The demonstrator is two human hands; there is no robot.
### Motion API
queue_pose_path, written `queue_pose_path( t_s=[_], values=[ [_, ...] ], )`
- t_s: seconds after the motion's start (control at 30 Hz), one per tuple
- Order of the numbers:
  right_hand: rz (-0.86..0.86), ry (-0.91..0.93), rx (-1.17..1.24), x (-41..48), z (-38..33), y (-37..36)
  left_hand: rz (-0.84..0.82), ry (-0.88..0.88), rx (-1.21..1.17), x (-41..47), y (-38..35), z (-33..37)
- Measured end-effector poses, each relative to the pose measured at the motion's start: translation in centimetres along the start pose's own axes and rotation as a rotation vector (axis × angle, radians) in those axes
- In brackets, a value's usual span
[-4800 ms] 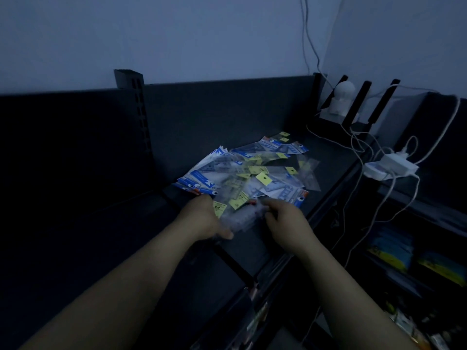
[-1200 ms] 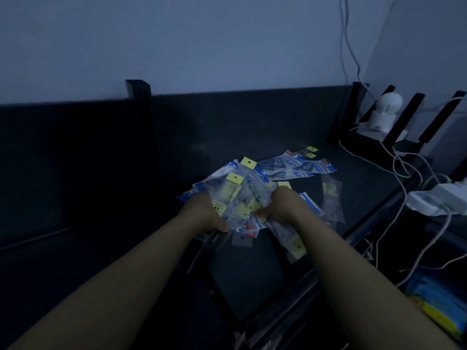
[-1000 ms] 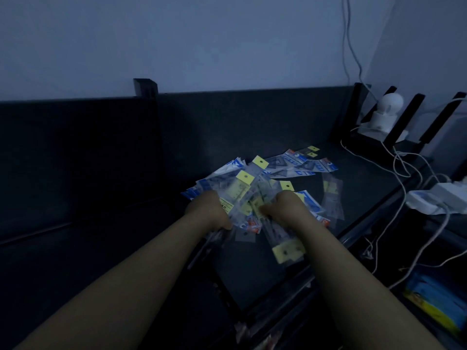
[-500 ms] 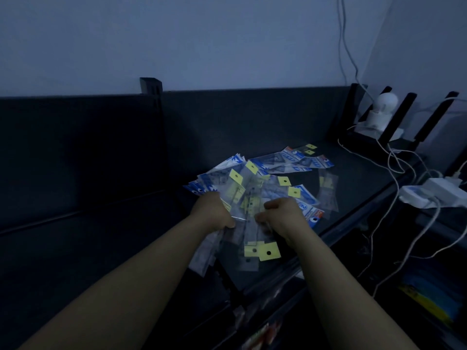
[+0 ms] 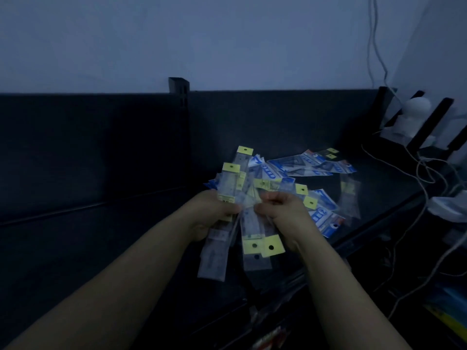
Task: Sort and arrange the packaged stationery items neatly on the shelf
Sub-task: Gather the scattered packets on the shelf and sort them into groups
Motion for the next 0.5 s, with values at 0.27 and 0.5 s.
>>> queue_pose_path(
  t_s=[0.27,0.5],
  values=[
    [-0.123,0.105,-0.020,-2.1,-3.2,-6.7,0.117,-0.054,-0.083,-5.9,6.2,-0.4],
    [-0.330,0.206,-0.108,-7.2,-5.9,-16.6,0.271,-0.076,-0.125,-13.9,14.2,-3.1]
  ],
)
Point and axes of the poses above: each hand's wrist, its own x-axis towards the middle knuckle, its own y-axis out of the back of the hand, z = x × y, the point moved 10 cm from there along x, towards the middle knuckle, and after that the axes turned 10 degrees about y, right-handed, at the moved point
